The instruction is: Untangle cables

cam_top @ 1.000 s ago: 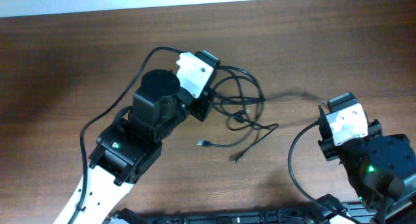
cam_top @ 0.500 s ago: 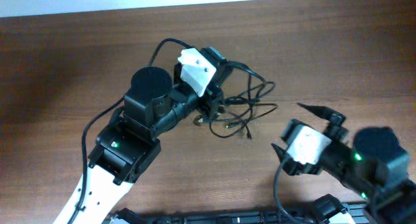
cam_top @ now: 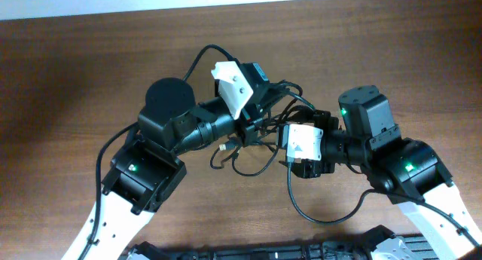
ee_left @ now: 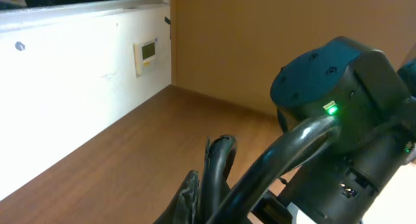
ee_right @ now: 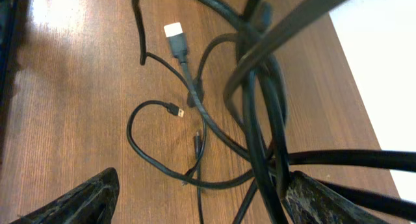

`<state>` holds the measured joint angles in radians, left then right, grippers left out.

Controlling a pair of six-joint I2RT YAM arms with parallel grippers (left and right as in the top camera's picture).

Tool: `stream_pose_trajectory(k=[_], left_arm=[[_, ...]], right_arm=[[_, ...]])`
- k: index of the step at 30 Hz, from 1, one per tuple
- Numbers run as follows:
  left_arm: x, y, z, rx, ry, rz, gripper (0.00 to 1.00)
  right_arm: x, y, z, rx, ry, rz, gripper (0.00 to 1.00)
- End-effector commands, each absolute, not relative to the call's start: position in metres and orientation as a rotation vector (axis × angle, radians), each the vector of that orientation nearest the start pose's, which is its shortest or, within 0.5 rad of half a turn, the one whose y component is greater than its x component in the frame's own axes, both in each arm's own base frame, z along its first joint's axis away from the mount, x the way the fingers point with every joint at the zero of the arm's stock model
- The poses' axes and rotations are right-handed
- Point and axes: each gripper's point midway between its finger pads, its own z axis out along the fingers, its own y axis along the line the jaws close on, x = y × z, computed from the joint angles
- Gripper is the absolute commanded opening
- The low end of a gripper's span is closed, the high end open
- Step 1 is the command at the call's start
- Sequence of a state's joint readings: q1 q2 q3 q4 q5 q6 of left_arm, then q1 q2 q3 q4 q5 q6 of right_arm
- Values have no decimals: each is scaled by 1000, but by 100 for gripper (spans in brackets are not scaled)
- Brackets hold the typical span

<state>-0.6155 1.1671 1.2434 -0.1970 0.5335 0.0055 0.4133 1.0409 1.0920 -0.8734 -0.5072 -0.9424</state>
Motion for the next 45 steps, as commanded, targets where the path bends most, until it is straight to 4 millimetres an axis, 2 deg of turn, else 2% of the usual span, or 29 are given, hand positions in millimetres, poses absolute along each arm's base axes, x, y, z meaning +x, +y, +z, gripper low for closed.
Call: stream_pose_trajectory(k=[1, 3, 7, 8, 10, 11, 13, 14, 15, 16, 17, 18, 19, 21, 22, 23, 24, 27, 30, 32, 37, 38, 41, 45], left_arm=[[249, -288, 446, 827, 1419, -1011, 0], [255, -285, 450, 761, 1439, -1029, 0], [255, -285, 451, 755, 1442, -1034, 0], [254, -284, 451, 755, 1440, -1035, 0], [250, -281, 457, 753, 1420, -1032, 0], [247, -279, 462, 752, 1401, -1031, 0], [242, -275, 472, 746, 1370, -1027, 0], [239, -271, 476, 738, 1360, -1020, 0], [239, -268, 479, 724, 1356, -1008, 0], [240, -263, 482, 697, 1355, -987, 0], [240, -258, 485, 672, 1356, -968, 0], [239, -255, 487, 665, 1351, -962, 0], [238, -251, 490, 652, 1347, -952, 0], [241, -246, 489, 641, 1356, -940, 0], [241, -246, 486, 643, 1372, -939, 0], [241, -246, 485, 643, 1376, -939, 0], [245, -245, 483, 625, 1392, -923, 0], [271, -227, 460, 493, 1523, -787, 0], [299, -189, 424, 300, 1694, -540, 0], [305, -170, 403, 237, 1781, -417, 0], [308, -145, 365, 186, 1927, -231, 0], [309, -143, 356, 187, 1959, -200, 0], [315, -146, 344, 196, 1996, -176, 0], [320, -158, 324, 243, 2057, -191, 0]], right_arm=[[227, 194, 257, -1619, 1559, 328, 79], [239, 197, 268, -1589, 1507, 276, 82], [255, 203, 291, -1537, 1401, 212, 82], [256, 204, 293, -1534, 1394, 208, 78], [255, 204, 292, -1536, 1397, 210, 24], [254, 203, 289, -1541, 1408, 216, 10], [253, 200, 284, -1548, 1438, 211, 4], [253, 197, 281, -1550, 1460, 200, 5], [252, 196, 278, -1555, 1471, 204, 14], [251, 196, 277, -1558, 1478, 208, 30], [251, 196, 277, -1559, 1478, 208, 39], [251, 195, 277, -1558, 1481, 204, 45], [253, 194, 276, -1555, 1488, 191, 45], [253, 194, 276, -1555, 1488, 188, 35], [253, 194, 276, -1555, 1488, 189, 16], [253, 194, 276, -1555, 1488, 189, 6], [253, 194, 276, -1555, 1488, 189, 4], [250, 193, 283, -1541, 1470, 180, 4], [238, 187, 306, -1504, 1400, 143, 4], [224, 181, 328, -1455, 1345, 120, 4], [182, 163, 388, -1322, 1145, 30, 4], [180, 153, 399, -1246, 1163, 1, 4], [202, 113, 412, -904, 1383, -49, 4], [217, 82, 417, -571, 1526, -27, 4]])
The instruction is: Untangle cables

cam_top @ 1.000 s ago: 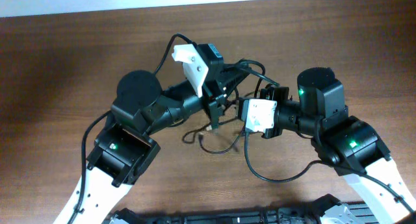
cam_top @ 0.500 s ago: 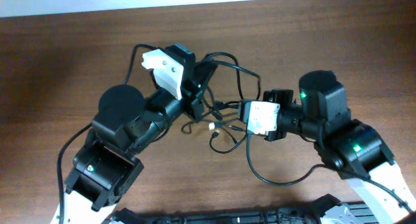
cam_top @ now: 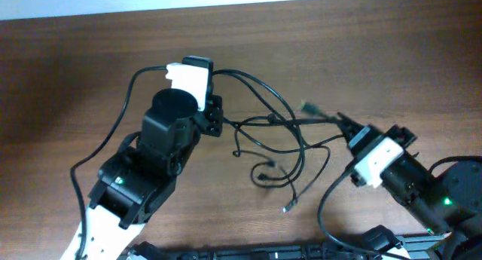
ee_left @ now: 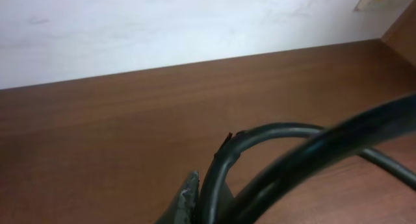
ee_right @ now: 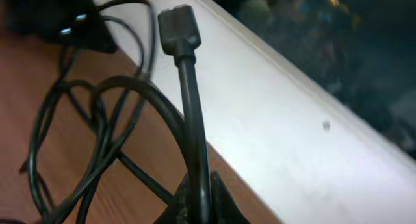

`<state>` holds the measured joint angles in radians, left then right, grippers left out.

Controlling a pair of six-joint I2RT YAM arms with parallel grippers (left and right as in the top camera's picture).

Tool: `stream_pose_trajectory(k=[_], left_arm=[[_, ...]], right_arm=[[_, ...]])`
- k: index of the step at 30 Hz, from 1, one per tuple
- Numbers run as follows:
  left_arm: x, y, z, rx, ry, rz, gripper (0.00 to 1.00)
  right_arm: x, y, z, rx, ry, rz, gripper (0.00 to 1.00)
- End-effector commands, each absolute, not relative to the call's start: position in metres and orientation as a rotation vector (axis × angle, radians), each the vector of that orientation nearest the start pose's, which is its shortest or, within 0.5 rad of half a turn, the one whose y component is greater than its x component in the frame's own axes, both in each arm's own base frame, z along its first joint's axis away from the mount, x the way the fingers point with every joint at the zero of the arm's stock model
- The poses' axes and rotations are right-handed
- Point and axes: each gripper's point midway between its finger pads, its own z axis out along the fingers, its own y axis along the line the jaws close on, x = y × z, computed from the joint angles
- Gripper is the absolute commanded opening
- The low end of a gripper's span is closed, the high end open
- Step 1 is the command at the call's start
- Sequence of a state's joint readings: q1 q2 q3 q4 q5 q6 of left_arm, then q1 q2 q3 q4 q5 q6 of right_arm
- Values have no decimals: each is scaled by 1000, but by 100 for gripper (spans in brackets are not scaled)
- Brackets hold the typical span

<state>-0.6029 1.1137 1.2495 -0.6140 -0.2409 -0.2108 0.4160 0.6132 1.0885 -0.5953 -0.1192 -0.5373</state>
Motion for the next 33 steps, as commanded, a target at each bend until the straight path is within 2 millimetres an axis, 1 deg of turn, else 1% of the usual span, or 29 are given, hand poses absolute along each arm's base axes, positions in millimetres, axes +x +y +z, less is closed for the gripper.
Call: stream_pose_trajectory(k=[1, 2, 4, 6, 7, 9, 11, 12, 13, 14, 16, 17, 18, 19, 20, 21, 23, 24, 25, 26, 27, 28, 30, 31, 33], left_arm=[[317, -168, 321, 281, 2071, -246, 0], [314, -179, 317, 325, 2086, -311, 0], [312, -191, 308, 372, 2112, -369, 0], [307, -213, 296, 454, 2150, -485, 0], [306, -217, 295, 467, 2153, -506, 0], [306, -222, 298, 480, 2138, -539, 0], [307, -225, 304, 482, 2112, -556, 0], [308, -226, 306, 481, 2104, -558, 0], [309, -226, 308, 479, 2094, -561, 0], [311, -228, 311, 477, 2078, -567, 0], [313, -231, 319, 479, 2043, -587, 0], [312, -236, 323, 493, 2024, -617, 0], [312, -237, 326, 497, 2011, -628, 0], [313, -238, 328, 495, 2001, -630, 0], [314, -240, 333, 497, 1978, -644, 0], [314, -243, 338, 503, 1955, -661, 0], [310, -257, 360, 547, 1855, -754, 0], [308, -263, 374, 569, 1791, -798, 0], [306, -268, 385, 588, 1739, -833, 0], [303, -273, 395, 609, 1690, -864, 0], [299, -277, 410, 631, 1622, -899, 0], [299, -278, 422, 630, 1565, -905, 0], [299, -278, 429, 626, 1533, -907, 0], [295, -281, 434, 648, 1508, -929, 0], [287, -285, 439, 691, 1473, -971, 0]], right_arm=[[220, 75, 421, -486, 1538, -10, 4], [221, 72, 428, -425, 1530, 13, 4], [221, 72, 440, -350, 1496, 79, 4], [221, 71, 449, -275, 1477, 147, 4], [222, 67, 450, -217, 1485, 171, 4], [224, 57, 449, -111, 1499, 193, 4], [226, 43, 448, 17, 1508, 189, 4], [227, 38, 447, 57, 1513, 189, 10], [227, 36, 445, 72, 1519, 183, 14], [227, 31, 439, 95, 1541, 156, 15], [228, 19, 426, 154, 1586, 100, 24], [227, 15, 420, 161, 1609, 72, 37], [227, 15, 418, 159, 1616, 69, 48], [228, 15, 416, 153, 1625, 63, 53], [227, 15, 412, 108, 1647, 18, 68], [227, 15, 408, 75, 1663, -13, 73], [225, 17, 388, -31, 1743, -91, 78], [223, 18, 379, -53, 1782, -98, 83], [222, 19, 373, -71, 1805, -95, 87], [219, 26, 364, -148, 1837, -93, 88], [215, 44, 355, -334, 1857, -72, 90], [203, 75, 343, -652, 1828, -11, 91], [184, 105, 331, -969, 1739, 58, 92], [167, 121, 322, -1187, 1649, 99, 92], [156, 133, 312, -1365, 1563, 122, 92]])
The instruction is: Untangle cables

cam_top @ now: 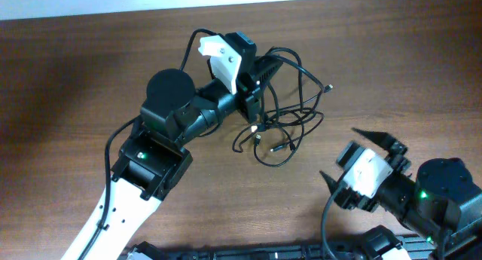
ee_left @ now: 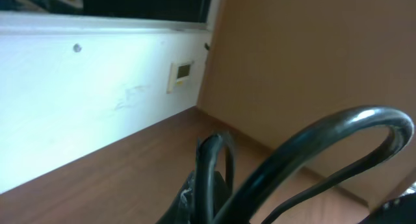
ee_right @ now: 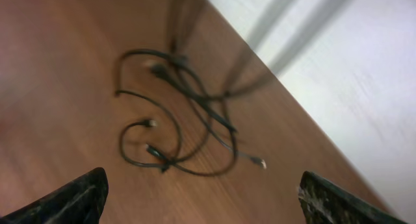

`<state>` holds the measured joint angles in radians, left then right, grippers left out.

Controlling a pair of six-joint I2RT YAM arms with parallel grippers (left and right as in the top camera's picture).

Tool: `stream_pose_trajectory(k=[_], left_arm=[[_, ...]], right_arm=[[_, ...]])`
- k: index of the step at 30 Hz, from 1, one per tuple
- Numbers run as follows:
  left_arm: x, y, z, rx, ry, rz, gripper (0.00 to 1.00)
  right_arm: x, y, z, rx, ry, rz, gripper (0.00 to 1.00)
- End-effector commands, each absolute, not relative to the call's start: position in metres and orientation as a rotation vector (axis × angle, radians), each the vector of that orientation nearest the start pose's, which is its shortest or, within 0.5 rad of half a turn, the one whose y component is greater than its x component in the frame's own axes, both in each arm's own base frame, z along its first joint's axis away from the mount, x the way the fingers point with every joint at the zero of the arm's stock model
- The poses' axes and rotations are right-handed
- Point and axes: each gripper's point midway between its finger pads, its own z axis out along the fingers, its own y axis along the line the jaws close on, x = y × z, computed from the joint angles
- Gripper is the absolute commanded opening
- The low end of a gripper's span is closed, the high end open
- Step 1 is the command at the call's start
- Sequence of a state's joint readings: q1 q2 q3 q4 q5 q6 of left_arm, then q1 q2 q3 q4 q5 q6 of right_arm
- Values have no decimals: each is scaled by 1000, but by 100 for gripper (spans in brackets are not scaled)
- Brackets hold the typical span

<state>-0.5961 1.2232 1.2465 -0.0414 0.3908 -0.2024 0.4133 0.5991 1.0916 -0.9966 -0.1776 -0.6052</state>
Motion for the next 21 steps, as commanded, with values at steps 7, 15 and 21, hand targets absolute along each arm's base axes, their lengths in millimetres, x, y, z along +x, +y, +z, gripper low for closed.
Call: stream_pose_trajectory(k=[7, 15, 21], left_arm=[[262, -296, 449, 776, 1419, -1127, 0], [256, -294, 458, 787, 1381, -1133, 0], [241, -284, 475, 787, 1329, -1128, 0]], right_arm=[[180, 172, 269, -1607, 1587, 329, 86], [208, 176, 223, -1673, 1776, 368, 74], [210, 173, 221, -1673, 1789, 340, 4]])
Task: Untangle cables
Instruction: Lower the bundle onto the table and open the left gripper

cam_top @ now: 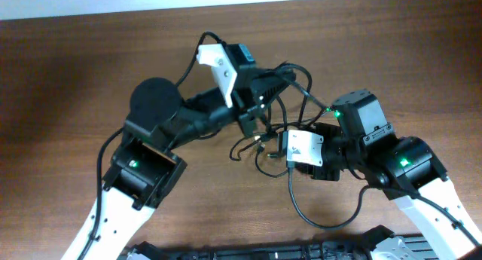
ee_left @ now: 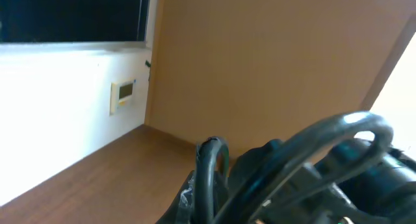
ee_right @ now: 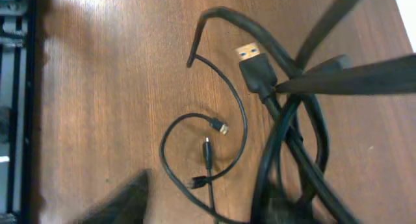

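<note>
A tangle of black cables [cam_top: 280, 117] hangs and lies at the table's middle. My left gripper [cam_top: 254, 111] is shut on a thick black cable loop [ee_left: 214, 165], held off the table. In the left wrist view its fingers [ee_left: 190, 197] pinch that loop at the lower edge. My right gripper [cam_top: 274, 150] stands open at the tangle's right side. In the right wrist view the right gripper [ee_right: 205, 210] looks down on a USB plug [ee_right: 250, 56], a thin cable loop [ee_right: 195, 139] and thick strands [ee_right: 286, 139] close to its right finger.
Brown wooden table [cam_top: 68, 71] all round. A black rack [cam_top: 271, 252] runs along the front edge. My right arm's own cable [cam_top: 312, 215] loops over the table in front of it. The white wall edge borders the back.
My right gripper, which stood open and empty at the lower right away from the cables, is now at the tangle's right side, still open. The left gripper still holds the thick loop.
First both grippers were at the tangle, left shut on the thick loop, right open around strands. Then the arms stood apart, the right shut on a plugged cable. Later the right was open and empty, off to the side. Now it is back at the tangle.
</note>
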`<state>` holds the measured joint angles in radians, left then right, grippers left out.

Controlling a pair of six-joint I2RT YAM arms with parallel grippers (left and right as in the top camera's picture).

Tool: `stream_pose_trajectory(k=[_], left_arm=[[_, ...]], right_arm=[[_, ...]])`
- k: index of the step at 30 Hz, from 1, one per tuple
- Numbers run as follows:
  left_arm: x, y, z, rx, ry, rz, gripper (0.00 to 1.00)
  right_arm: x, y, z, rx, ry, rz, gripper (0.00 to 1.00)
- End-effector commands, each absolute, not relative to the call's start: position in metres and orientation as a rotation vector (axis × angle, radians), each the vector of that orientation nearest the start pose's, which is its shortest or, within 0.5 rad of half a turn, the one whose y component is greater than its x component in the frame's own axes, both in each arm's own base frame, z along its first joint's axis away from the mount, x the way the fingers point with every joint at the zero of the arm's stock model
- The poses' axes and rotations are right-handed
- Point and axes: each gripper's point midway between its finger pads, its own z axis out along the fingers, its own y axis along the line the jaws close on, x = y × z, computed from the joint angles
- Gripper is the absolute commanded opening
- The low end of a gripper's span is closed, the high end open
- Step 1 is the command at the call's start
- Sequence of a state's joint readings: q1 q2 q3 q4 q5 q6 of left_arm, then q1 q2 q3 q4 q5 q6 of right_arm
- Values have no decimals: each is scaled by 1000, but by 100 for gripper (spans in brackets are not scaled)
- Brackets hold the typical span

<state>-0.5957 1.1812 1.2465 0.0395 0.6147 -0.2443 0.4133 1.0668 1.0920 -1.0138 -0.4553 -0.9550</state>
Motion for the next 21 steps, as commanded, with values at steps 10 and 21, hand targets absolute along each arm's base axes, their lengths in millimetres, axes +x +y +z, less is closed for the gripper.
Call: stream_pose_trajectory(k=[10, 21], left_arm=[[326, -211, 412, 395, 1705, -775, 0], [336, -196, 408, 349, 1719, -685, 0]], right_arm=[[166, 151, 320, -1474, 1404, 110, 4], [176, 87, 325, -1200, 1625, -206, 10]])
